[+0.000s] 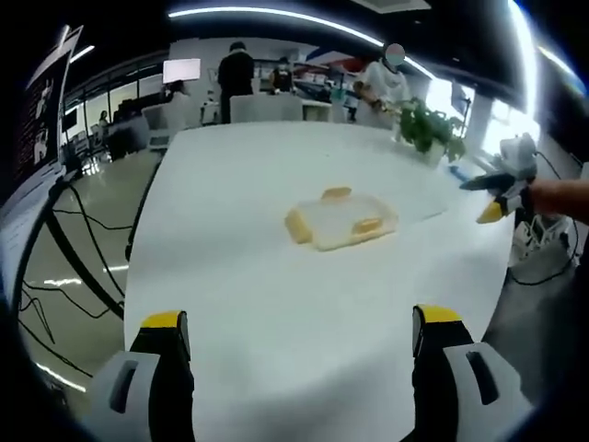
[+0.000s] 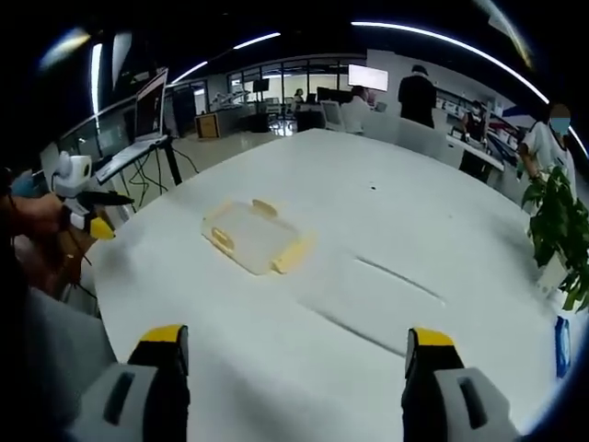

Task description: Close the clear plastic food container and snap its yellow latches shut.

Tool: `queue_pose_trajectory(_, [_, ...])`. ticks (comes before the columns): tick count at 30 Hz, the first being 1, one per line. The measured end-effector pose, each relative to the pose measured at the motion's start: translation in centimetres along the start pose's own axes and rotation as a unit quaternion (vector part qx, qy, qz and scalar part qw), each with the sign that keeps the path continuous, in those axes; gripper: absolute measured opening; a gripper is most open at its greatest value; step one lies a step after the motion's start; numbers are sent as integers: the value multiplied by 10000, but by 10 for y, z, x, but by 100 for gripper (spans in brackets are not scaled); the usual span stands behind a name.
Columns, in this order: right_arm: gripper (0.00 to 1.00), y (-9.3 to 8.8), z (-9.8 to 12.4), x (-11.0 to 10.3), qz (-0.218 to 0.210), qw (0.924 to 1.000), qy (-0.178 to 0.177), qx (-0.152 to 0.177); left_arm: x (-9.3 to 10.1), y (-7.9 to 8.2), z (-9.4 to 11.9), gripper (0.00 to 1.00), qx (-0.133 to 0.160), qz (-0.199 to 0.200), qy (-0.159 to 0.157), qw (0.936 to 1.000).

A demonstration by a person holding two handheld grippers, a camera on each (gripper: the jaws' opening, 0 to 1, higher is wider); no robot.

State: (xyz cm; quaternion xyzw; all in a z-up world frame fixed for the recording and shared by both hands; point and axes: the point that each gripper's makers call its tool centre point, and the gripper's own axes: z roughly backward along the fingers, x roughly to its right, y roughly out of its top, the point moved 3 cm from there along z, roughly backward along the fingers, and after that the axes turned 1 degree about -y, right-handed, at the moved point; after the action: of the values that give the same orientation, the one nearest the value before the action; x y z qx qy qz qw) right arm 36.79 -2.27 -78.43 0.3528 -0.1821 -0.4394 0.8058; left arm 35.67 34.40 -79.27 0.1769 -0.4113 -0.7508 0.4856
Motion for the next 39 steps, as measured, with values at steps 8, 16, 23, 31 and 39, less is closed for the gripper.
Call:
queue_pose_trajectory(8, [99, 13, -16, 2, 161, 9997, 169, 50, -5, 12, -12, 99, 26, -51, 33, 10000])
queue_pose_trajectory(16, [99, 30, -27, 3, 348, 9988, 315, 119, -10, 18, -26, 99, -25, -144, 18, 9999])
queue_pose_trajectory(23, [99, 39, -38, 1, 575, 9972, 473, 65, -14, 24, -40, 99, -87, -361, -65, 9993])
queue_pose_trajectory(31, [99, 49, -48, 4, 846, 9948, 558, 30, -18, 32, -53, 99, -111, -650, -165, 9977])
queue_pose_trajectory(39, [97, 63, -61, 7, 1166, 9901, 785, 46, -20, 34, -67, 99, -268, -941, -283, 9948])
